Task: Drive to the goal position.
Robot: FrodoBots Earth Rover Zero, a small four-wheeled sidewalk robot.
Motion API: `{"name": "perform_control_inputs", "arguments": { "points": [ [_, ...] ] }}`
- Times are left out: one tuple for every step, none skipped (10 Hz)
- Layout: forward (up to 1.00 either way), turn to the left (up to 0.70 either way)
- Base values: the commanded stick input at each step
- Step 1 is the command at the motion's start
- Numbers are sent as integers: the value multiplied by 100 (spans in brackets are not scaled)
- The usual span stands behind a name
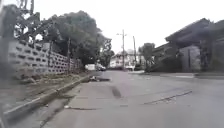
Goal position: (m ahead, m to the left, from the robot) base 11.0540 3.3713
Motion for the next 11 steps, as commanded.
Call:
{"name": "perform_control_inputs", "arguments": {
  "points": [
    [100, -40],
    [100, -40],
    [100, -35],
    [100, -22],
    [100, 0],
    [100, 0],
    [100, 0],
    [100, 0],
    [100, 0],
    [100, 0],
    [100, 0]
  ]
}}
